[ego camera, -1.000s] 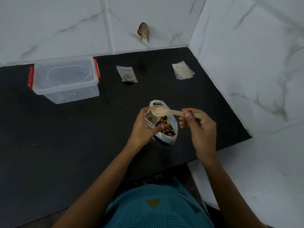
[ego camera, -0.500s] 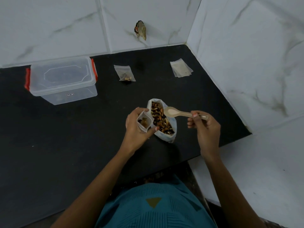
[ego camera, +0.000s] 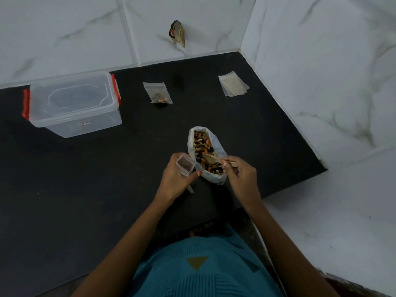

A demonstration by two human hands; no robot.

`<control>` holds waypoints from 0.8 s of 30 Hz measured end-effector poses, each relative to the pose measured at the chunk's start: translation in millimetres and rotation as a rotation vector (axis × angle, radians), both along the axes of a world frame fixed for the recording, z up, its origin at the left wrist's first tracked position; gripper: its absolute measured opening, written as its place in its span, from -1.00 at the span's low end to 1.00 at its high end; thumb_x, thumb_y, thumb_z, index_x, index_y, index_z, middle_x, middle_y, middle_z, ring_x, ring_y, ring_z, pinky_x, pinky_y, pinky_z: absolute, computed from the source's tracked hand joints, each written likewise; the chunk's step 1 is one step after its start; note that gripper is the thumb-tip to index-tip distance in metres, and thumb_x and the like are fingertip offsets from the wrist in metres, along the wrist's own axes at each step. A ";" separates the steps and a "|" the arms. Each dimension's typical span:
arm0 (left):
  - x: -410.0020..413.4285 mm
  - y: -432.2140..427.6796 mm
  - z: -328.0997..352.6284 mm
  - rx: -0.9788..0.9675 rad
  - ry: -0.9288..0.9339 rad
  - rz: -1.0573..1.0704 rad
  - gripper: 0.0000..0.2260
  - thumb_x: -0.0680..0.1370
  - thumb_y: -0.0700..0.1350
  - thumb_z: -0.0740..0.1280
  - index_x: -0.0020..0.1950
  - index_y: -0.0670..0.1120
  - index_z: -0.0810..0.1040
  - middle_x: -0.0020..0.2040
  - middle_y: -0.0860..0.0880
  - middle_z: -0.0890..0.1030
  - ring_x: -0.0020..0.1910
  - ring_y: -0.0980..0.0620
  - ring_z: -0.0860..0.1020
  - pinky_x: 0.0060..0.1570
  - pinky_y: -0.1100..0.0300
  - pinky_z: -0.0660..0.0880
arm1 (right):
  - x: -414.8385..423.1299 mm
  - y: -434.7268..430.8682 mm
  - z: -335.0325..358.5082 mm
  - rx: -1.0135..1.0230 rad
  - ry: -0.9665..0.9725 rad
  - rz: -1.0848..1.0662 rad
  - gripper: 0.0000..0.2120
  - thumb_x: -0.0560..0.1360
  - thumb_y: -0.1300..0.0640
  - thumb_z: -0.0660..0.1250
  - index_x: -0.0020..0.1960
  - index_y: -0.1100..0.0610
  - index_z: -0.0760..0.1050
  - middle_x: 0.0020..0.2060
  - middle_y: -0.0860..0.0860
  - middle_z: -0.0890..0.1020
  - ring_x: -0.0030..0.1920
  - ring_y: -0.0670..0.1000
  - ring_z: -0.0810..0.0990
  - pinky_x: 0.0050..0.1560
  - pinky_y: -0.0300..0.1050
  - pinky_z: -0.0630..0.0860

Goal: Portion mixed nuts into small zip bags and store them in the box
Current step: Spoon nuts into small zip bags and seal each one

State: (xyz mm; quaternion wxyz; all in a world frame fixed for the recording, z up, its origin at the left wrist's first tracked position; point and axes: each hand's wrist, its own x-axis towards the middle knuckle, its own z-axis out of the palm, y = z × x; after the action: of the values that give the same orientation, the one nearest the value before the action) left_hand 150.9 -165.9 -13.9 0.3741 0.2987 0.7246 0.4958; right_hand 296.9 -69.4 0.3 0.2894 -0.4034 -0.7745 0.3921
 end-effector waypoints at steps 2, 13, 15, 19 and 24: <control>-0.2 0.7 -0.6 -0.071 -0.021 -0.036 -0.56 0.42 -0.17 0.45 0.18 0.03 0.33 -0.01 0.18 0.43 0.02 0.23 0.43 -0.17 0.42 0.38 | 1.9 2.3 -0.4 -0.032 0.006 -0.018 -0.85 0.50 0.33 0.28 0.04 0.25 0.55 -0.15 -0.01 0.59 -0.16 -0.17 0.56 -0.13 -0.45 0.47; -1.6 2.4 -0.9 -0.093 -0.031 -0.113 -0.61 0.42 -0.19 0.44 0.15 0.03 0.37 -0.04 0.24 0.45 -0.04 0.31 0.43 -0.15 0.45 0.36 | 0.1 9.3 -7.4 -0.536 0.304 -0.362 -0.87 0.54 0.28 0.24 -0.05 0.28 0.55 -0.34 0.06 0.58 -0.39 -0.18 0.56 -0.32 -0.35 0.51; -1.1 2.3 -0.7 -0.093 -0.029 -0.113 -0.61 0.43 -0.19 0.44 0.16 0.03 0.37 -0.04 0.24 0.45 -0.05 0.32 0.43 -0.16 0.45 0.36 | 2.4 9.2 -8.4 -0.528 0.297 -0.367 -0.86 0.54 0.28 0.24 -0.01 0.32 0.55 -0.33 0.05 0.59 -0.38 -0.17 0.56 -0.30 -0.34 0.52; 0.2 2.0 -0.1 -0.075 -0.031 -0.117 -0.61 0.42 -0.18 0.44 0.16 0.02 0.38 -0.03 0.24 0.47 -0.05 0.36 0.44 -0.14 0.47 0.37 | -0.2 0.5 -6.0 -0.187 0.058 -0.142 -0.85 0.52 0.27 0.26 0.05 0.25 0.55 -0.19 0.00 0.61 -0.21 -0.18 0.58 -0.16 -0.38 0.51; 2.4 4.0 -0.6 -0.057 -0.017 -0.129 -0.60 0.41 -0.17 0.46 0.16 0.02 0.38 -0.03 0.23 0.48 -0.01 0.30 0.46 -0.09 0.42 0.40 | -7.1 -6.9 -5.8 -0.142 0.029 -0.089 -0.82 0.53 0.28 0.26 0.10 0.24 0.54 -0.12 -0.02 0.58 -0.12 -0.16 0.57 -0.10 -0.43 0.49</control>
State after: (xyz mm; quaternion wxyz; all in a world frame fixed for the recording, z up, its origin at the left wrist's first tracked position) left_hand 153.2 -161.9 -14.4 0.4200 0.3298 0.7144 0.4522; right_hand 289.8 -76.3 -5.5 0.2883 -0.4511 -0.7217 0.4388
